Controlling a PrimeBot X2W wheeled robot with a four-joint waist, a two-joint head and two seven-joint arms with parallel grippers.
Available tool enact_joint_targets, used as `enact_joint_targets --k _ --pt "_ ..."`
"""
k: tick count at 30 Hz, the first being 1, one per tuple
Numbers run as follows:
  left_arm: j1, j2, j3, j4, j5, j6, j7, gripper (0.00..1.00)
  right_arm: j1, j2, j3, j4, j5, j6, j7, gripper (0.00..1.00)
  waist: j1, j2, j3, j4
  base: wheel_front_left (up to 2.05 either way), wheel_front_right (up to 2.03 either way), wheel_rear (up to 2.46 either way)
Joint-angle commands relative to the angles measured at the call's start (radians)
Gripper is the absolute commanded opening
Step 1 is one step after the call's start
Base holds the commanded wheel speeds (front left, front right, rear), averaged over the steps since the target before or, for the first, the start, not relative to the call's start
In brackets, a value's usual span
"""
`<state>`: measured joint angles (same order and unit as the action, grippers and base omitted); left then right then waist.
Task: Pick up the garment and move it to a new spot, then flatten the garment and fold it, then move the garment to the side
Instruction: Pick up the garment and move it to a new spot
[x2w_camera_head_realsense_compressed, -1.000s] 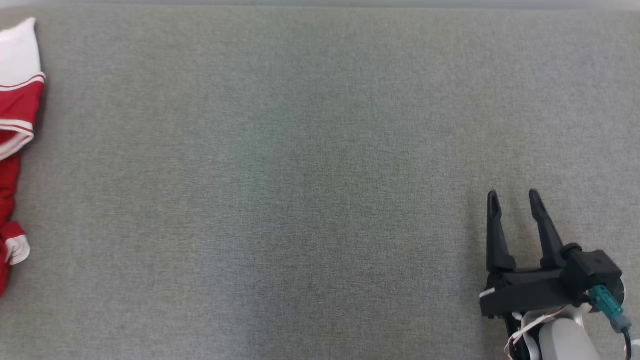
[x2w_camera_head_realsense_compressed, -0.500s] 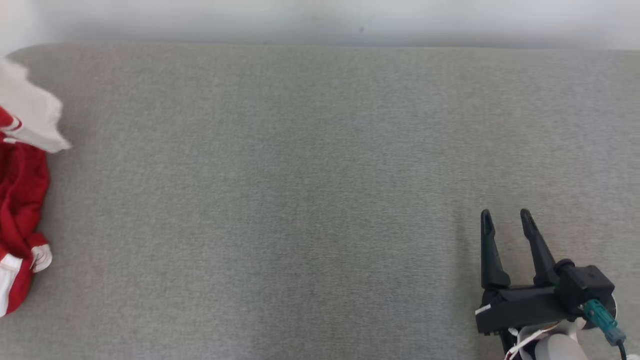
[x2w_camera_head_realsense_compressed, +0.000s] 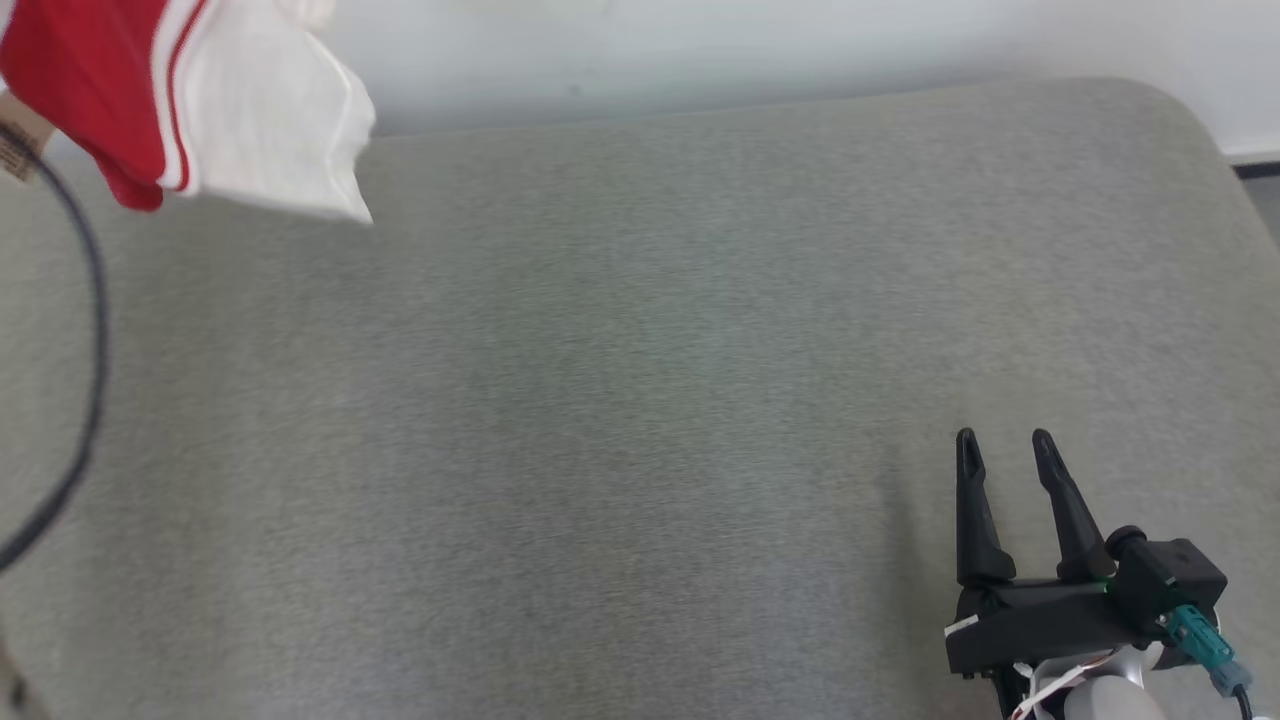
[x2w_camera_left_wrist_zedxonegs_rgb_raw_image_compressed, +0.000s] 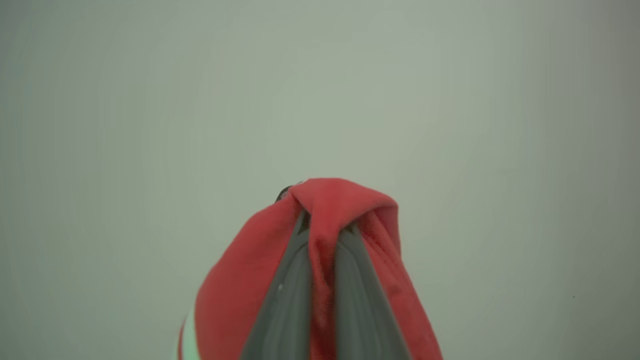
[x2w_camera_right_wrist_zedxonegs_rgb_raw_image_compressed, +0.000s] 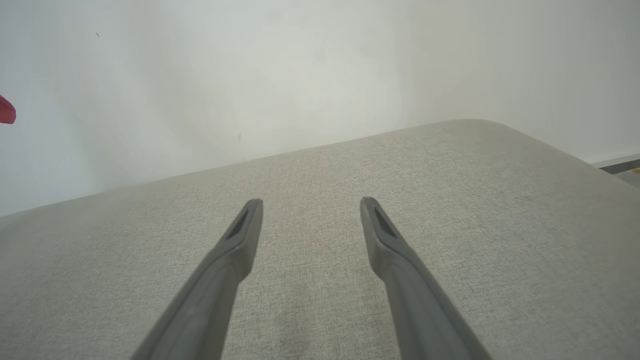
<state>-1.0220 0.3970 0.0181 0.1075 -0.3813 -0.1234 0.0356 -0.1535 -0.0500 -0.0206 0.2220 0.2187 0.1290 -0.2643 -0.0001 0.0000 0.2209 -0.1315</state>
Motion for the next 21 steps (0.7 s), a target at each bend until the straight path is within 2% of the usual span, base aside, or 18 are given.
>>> enact_joint_targets --k 1,10,15,21 --pt "0.011 -0.027 -0.017 -0.02 -0.019 0.003 0.009 0.0 0.016 -0.001 0.002 0.005 0.006 0.003 -0.001 1.0 0.0001 0.0 -0.002 -0.077 0.0 0.0 0.0" --pt "0.071 -0.183 -0.14 -0.063 -0.034 0.024 0.003 0.0 0.027 -0.001 0.004 0.015 0.033 0.003 -0.001 1.0 0.0001 0.0 -0.003 -0.182 0.0 0.0 0.0" --pt "0.13 -0.215 -0.176 -0.046 -0.036 0.026 -0.007 0.0 0.029 -0.001 0.011 0.012 0.044 0.003 -0.001 1.0 0.0001 0.0 0.001 -0.21 0.0 0.0 0.0" --pt "0.288 -0.246 -0.204 -0.002 -0.055 0.035 -0.038 0.0 0.029 -0.001 0.008 0.009 0.043 0.003 -0.001 1.0 0.0001 0.0 0.014 -0.22 0.0 0.0 0.0"
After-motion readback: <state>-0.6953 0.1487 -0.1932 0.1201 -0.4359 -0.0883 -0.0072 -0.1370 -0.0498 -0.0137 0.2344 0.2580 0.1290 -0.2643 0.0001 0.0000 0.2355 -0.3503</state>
